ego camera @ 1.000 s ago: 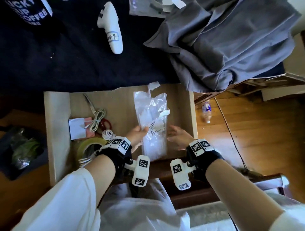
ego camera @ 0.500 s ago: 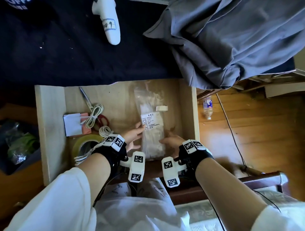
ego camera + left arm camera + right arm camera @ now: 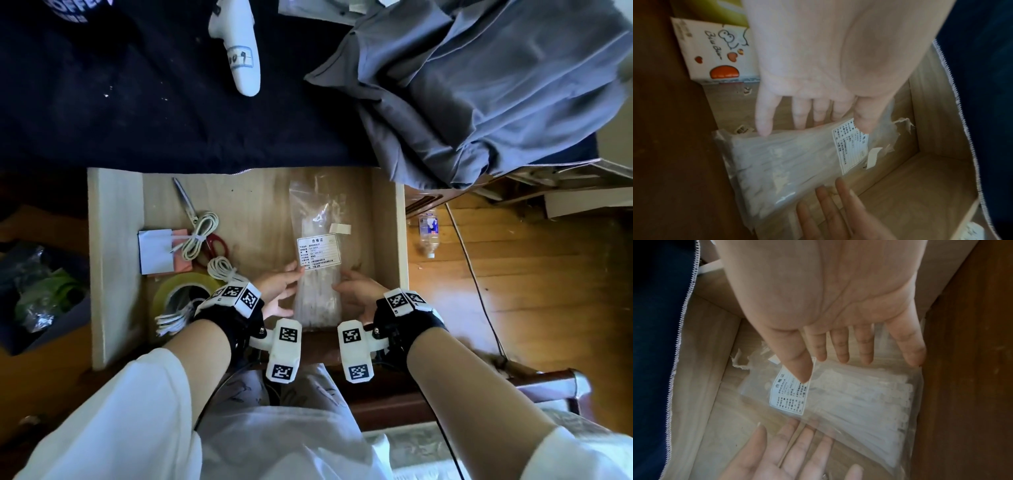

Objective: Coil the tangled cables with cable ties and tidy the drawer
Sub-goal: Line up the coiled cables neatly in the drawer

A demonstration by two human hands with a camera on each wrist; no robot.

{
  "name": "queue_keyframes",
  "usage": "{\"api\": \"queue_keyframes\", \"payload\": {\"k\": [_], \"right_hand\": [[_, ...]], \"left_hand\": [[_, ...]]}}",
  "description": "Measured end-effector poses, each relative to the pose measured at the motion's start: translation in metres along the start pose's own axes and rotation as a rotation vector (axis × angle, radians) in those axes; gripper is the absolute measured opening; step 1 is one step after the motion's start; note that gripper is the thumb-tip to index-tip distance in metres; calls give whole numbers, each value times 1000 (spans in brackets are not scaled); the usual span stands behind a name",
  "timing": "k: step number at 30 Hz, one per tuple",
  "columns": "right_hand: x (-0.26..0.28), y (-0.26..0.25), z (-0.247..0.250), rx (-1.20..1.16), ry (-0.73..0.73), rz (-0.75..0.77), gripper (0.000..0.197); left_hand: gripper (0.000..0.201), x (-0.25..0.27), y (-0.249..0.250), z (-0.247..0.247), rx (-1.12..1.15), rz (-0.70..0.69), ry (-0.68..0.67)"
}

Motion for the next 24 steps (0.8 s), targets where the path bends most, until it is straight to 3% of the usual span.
{"api": "queue_keyframes", "payload": {"k": [3, 8, 11, 16, 20, 24], "right_hand": [[1, 1, 1, -1, 30, 19, 58], [11, 3, 3, 100, 92, 69, 54], [8, 11, 8, 103, 105, 42, 63], [0, 19, 8, 26, 95, 46, 57], [-6, 23, 16, -75, 146, 32, 66], [-4, 18, 24, -9, 176, 38, 67]], "left_hand": [[42, 4, -4, 4, -12, 9, 21], [48, 13, -12, 13, -43, 6, 49], [53, 2, -7, 5, -81, -75, 37], [49, -17, -4, -19, -87, -136, -55], [47, -23, -11, -41, -33, -114, -120], [49, -26, -15, -52, 48, -50, -147]]}}
Point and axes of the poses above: each hand's wrist, its own x-axis away from the middle knuckle, its own z-axis out of the back of the hand, y = z × x, the point moved 5 cm from there along -x, towards the middle knuckle, and after that the axes turned 13 degrees about x, right-handed, at the moved point
